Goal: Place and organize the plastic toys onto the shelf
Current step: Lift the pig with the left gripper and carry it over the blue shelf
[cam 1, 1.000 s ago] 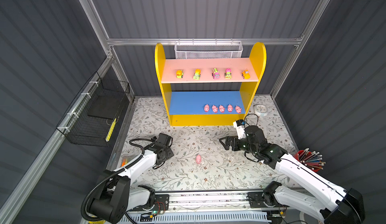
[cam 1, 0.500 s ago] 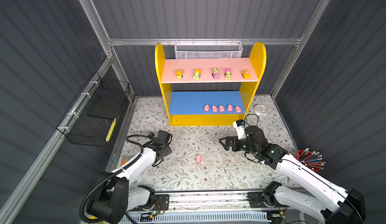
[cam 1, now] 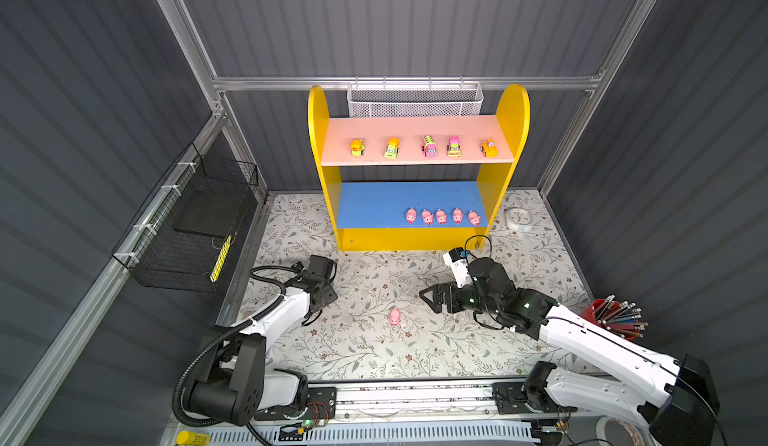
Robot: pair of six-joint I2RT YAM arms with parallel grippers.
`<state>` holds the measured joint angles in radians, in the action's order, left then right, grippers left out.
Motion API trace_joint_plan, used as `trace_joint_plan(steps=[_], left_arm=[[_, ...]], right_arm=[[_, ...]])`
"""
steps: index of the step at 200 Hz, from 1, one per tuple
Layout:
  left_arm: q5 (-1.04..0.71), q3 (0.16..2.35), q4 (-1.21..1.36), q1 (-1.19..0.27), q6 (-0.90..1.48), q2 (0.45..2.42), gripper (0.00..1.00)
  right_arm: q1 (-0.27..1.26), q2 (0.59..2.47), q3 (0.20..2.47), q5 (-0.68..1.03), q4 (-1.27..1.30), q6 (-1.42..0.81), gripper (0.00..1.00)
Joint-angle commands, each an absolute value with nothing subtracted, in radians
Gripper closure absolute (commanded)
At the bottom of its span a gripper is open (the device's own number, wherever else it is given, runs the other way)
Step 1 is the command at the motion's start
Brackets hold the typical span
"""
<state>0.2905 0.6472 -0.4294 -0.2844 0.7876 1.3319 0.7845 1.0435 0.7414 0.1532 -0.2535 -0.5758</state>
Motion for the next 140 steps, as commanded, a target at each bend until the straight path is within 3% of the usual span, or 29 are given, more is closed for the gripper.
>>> trace_joint_plan(steps=[1,45,140], left_arm=[[0.274,0.616,-0.425,-0.281,0.776,1.325,0.37],[0.265,0.572,-0.407,-0.281,0.789,1.314,0.4],[0.292,0.565,-0.406,-0.283,0.774,1.322,0.58]], right_arm=[[0.788,1.042,0.777,0.14,-0.239,-0.583,0.01],[0.788,1.045,0.784,0.135,-0.251,-0.575,0.01],[0.789,1.058,0.788,0.117,-0.259,-0.569,0.01]])
